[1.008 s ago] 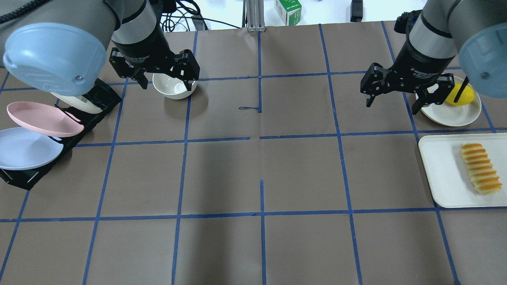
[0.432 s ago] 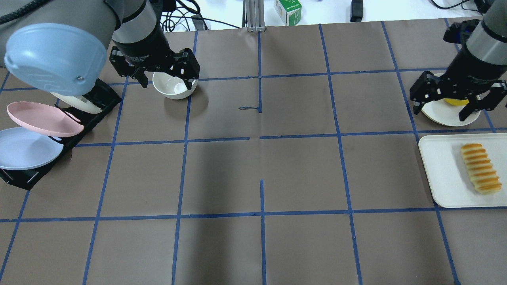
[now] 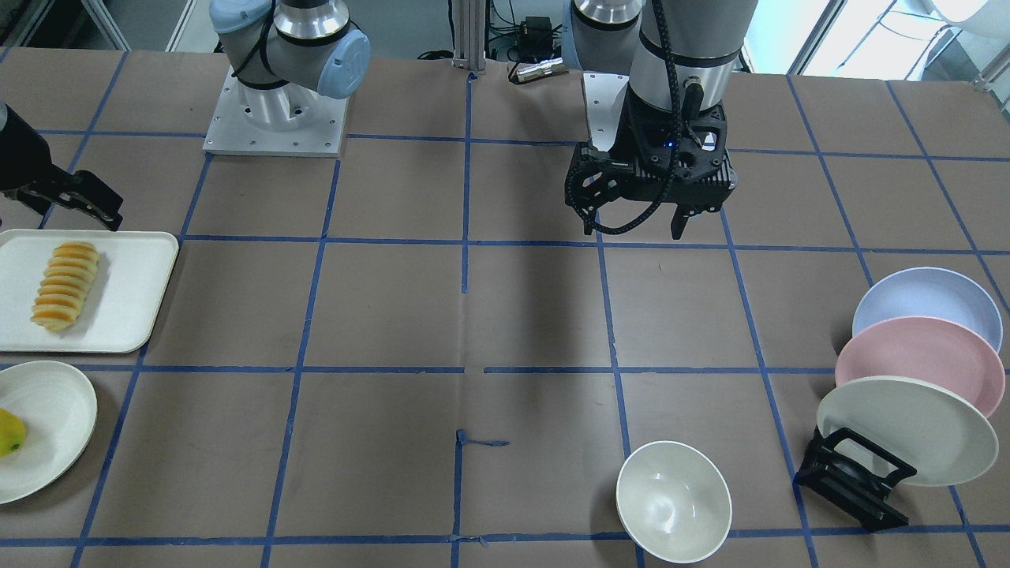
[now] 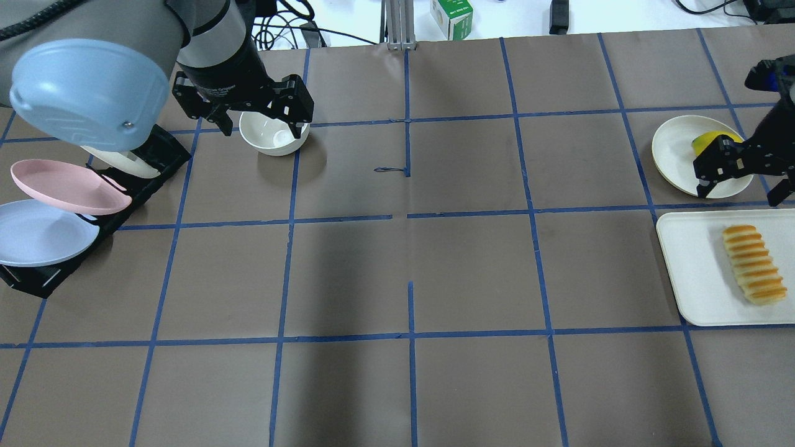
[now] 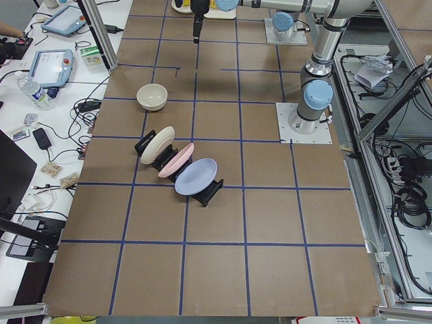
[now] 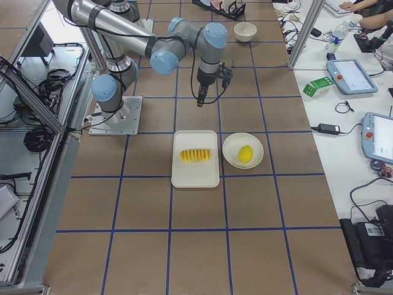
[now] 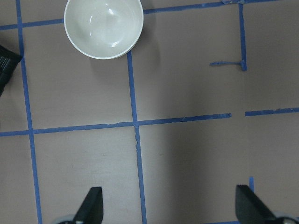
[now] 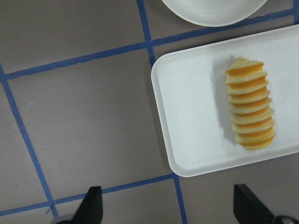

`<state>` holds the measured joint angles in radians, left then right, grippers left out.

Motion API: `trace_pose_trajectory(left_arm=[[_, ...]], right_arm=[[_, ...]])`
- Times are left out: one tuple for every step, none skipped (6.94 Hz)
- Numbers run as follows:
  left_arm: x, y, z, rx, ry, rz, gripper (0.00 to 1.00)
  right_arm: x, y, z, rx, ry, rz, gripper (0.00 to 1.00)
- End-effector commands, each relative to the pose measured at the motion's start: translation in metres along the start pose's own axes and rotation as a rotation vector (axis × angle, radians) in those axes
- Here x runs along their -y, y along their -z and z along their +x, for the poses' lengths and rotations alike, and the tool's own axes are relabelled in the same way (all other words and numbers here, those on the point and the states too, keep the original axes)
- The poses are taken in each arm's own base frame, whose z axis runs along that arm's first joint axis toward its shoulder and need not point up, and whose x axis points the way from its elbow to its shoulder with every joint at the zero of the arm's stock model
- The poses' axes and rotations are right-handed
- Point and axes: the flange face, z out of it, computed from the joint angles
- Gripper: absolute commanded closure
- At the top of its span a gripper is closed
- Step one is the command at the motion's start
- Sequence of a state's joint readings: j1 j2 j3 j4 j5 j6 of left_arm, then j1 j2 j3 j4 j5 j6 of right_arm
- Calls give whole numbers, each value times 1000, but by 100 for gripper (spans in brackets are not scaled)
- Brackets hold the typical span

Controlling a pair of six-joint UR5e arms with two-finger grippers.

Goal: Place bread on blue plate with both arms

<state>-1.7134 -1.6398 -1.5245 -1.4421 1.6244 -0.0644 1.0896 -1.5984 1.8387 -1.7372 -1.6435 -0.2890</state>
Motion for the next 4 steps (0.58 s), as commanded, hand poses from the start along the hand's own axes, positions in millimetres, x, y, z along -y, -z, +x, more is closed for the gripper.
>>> trace_pose_trajectory(left_arm=[[0,0,0,-2,0,1,0],[1,-1,0,0,0,0,0],[1,-1,0,0,-2,0,0],[1,-2,-2,2,-3,-2,0]], right_arm=[[0,-29,25,-36,78,80,0],[-4,-38,34,-33,57,78,0],[-10,-53,45,-21,74,49,0],[-14,-64,55,-14,67,50,0]])
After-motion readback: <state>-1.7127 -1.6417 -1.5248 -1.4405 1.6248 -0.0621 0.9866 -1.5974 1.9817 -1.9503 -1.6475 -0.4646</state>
